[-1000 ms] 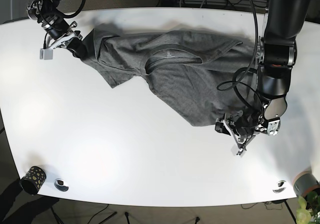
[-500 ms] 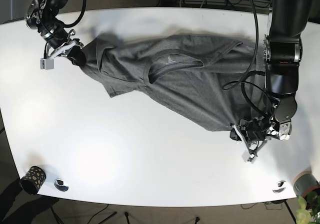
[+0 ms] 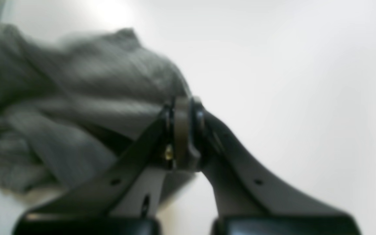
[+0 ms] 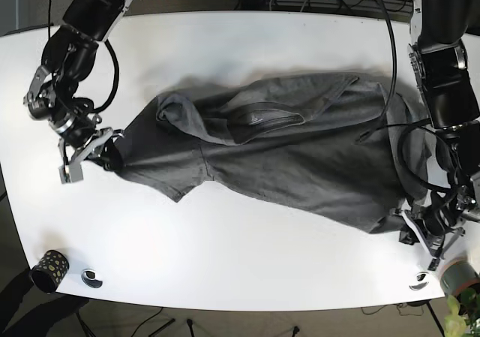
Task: Fold the T-shirt properly
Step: 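Lift the shirt with both grippers and swing it toward the table edge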
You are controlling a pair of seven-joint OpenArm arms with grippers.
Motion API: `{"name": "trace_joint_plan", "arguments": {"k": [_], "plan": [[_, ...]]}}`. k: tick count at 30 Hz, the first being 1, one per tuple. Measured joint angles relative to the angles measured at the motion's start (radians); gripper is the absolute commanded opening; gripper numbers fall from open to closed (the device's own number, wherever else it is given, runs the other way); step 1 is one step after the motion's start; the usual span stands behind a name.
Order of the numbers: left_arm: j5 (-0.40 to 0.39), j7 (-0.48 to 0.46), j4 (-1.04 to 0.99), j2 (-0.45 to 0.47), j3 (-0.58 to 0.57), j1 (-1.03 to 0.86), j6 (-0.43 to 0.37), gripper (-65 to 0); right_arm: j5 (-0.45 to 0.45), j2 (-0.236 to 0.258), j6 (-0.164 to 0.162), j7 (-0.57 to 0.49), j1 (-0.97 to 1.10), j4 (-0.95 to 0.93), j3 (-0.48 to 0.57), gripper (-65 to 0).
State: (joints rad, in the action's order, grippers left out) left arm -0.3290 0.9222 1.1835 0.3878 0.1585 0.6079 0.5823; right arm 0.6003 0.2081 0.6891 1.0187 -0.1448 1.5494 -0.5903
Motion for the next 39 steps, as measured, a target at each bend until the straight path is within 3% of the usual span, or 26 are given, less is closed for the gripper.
{"name": "trace_joint_plan", "arguments": {"k": [6,11,15,18,26,39], "plan": [[-0.002,0.032,0.091,0.019,0.047,0.002,-0.002,-64.4,-0.057,0.032,0.004,0.001,-0.145,-0.07,0.093,-65.0],[0.013,0.066,0.097,0.06,0.066,0.1,-0.006,-64.4,-0.073,0.089,0.001,-0.004,-0.302,-0.184,0.143,-65.0],[-0.012,0.053,0.101,0.083,0.063,0.162,-0.016,-64.4,-0.052,0.129,0.01,-0.034,-0.434,-0.252,0.2,-65.0],[-0.003,0.053,0.077,0.091,0.063,0.214,-0.072,-64.4,-0.058,0.156,0.006,-0.031,-0.548,-0.322,0.24,-65.0],[-0.003,0.059,0.061,0.096,0.065,0.383,-0.089,-64.4,-0.055,0.208,0.01,-0.023,-0.808,-0.428,0.365,-65.0],[-0.012,0.056,0.037,0.131,0.062,0.634,-0.127,-64.4,-0.026,0.295,0.014,-0.049,-1.14,-0.476,0.538,-65.0]]}}
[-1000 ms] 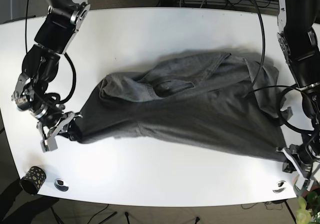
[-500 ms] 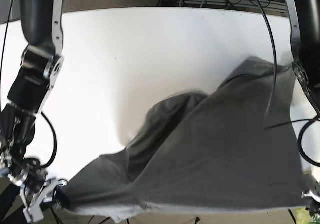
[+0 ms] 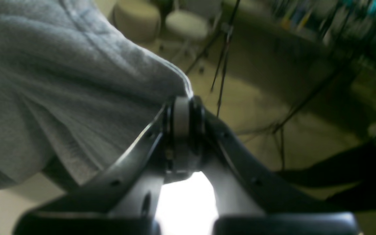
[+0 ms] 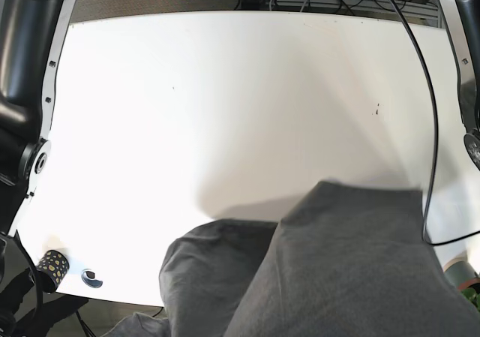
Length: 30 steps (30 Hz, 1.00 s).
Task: Fold the T-shirt properly
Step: 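Lift the shirt with both grippers and swing it toward the table edge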
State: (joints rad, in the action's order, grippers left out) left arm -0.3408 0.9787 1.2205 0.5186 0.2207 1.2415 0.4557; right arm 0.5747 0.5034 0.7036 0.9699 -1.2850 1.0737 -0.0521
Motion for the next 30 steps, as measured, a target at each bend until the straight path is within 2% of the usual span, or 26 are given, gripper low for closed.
{"name": "trace_joint_plan", "arguments": {"k": [3,8,10,12,15,19,22,27,30], "plan": [[0.0,0.003,0.0,-0.002,0.0,-0.003,0.0,-64.4,0.001,0.016,0.004,0.014,0.014,-0.002,0.014,-65.0],[-0.01,0.069,0.013,-0.006,0.008,-0.024,0.001,-64.4,0.006,0.038,0.004,0.063,0.031,-0.004,0.014,-65.0],[-0.019,0.064,0.061,-0.01,0.029,-0.069,0.004,-64.4,0.061,0.058,0.002,0.062,0.043,-0.001,0.013,-65.0],[-0.015,0.058,0.111,-0.008,0.045,-0.13,0.003,-64.4,0.152,0.08,0.001,0.047,0.088,0.012,-0.008,-65.0],[0.008,0.117,0.18,-0.008,0.052,-0.208,-0.002,-64.4,0.215,0.101,0.0,0.048,0.199,0.025,-0.067,-65.0],[0.006,0.124,0.297,-0.009,0.059,-0.327,-0.006,-64.4,0.192,0.094,-0.017,0.092,0.384,0.065,-0.156,-65.0],[-0.017,0.111,0.356,-0.015,0.079,-0.428,0.005,-64.4,0.211,0.093,-0.013,0.103,0.509,0.109,-0.229,-65.0],[0.009,0.131,0.418,-0.014,0.145,-0.615,0.02,-64.4,0.245,0.085,-0.011,0.095,0.698,0.209,-0.32,-65.0],[0.011,0.128,0.437,-0.014,0.172,-0.698,0.045,-64.4,0.245,0.06,-0.013,0.09,0.805,0.261,-0.367,-65.0]]}}
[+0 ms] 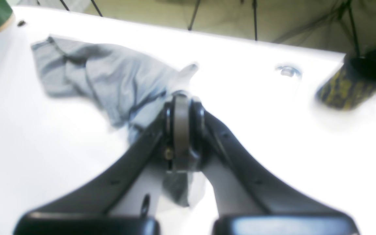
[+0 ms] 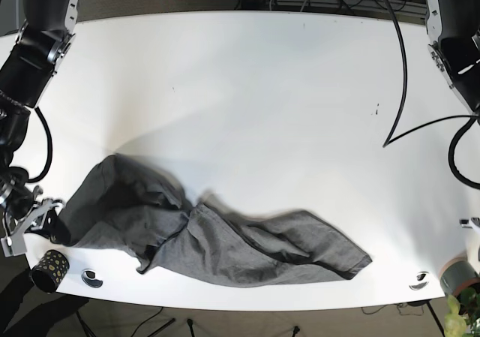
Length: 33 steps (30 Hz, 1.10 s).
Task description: Fold the T-shirt properly
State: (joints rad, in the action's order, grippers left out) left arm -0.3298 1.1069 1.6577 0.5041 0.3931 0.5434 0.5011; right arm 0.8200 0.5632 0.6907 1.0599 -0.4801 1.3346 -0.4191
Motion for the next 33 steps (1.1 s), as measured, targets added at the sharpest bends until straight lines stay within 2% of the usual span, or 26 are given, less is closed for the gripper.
{"name": "trace_joint_plan", "arguments": {"k": [10,13,15,18,21,26,29,33], "plan": [[-0.004,-0.002,0.107,-0.132,0.029,-0.231,0.013,-63.8,0.0,-0.119,0.002,-0.006,0.296,0.16,-0.094,-65.0],[0.012,-0.002,0.107,-0.188,-0.019,-0.237,0.012,-58.9,-0.003,-0.145,0.0,-0.001,0.344,0.17,-0.101,-65.0],[0.0,-0.004,0.107,-0.223,-0.048,-0.236,0.013,-52.5,-0.003,-0.156,0.002,-0.001,0.363,0.18,-0.101,-65.0],[-0.01,-0.009,0.107,-0.265,-0.069,-0.235,0.012,-45.0,-0.002,-0.164,0.001,-0.002,0.386,0.201,-0.121,-65.0],[0.009,-0.007,0.107,-0.299,-0.073,-0.232,0.008,-41.0,-0.004,-0.166,0.0,-0.005,0.399,0.211,-0.138,-65.0],[0.006,-0.007,0.093,-0.334,-0.136,-0.216,0.007,-41.0,-0.002,-0.175,-0.001,-0.005,0.397,0.211,-0.134,-65.0],[0.0,-0.013,-0.005,-0.334,-0.199,-0.165,0.007,-40.8,-0.005,-0.172,-0.002,-0.004,0.399,0.211,-0.137,-65.0],[0.006,-0.103,-0.172,-0.352,-0.246,-0.109,0.004,-38.5,-0.003,-0.174,-0.002,-0.001,0.399,0.212,-0.137,-65.0]]}}
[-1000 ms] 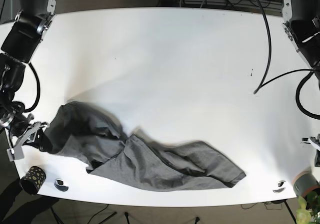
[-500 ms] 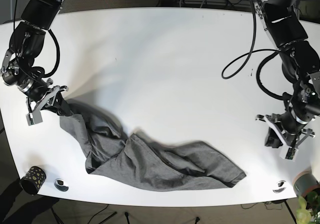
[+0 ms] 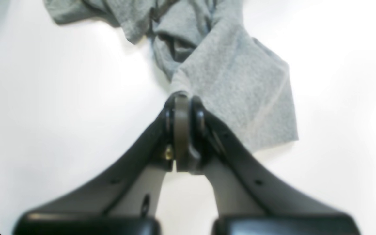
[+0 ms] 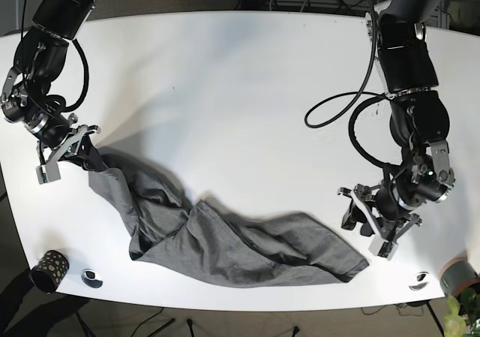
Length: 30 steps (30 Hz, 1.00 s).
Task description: Fold the T-shirt properly
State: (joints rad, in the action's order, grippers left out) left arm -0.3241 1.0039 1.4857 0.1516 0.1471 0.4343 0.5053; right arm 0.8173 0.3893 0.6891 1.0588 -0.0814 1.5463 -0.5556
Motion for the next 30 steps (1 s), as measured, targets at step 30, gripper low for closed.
{"name": "trace_joint_plan", "arguments": {"k": [30], "plan": [[-0.009,-0.875,-1.111,-0.151,-0.516,0.327,-0.412,-17.8,-0.001,-0.053,0.0,-0.003,0.104,0.066,0.006,-65.0]]}}
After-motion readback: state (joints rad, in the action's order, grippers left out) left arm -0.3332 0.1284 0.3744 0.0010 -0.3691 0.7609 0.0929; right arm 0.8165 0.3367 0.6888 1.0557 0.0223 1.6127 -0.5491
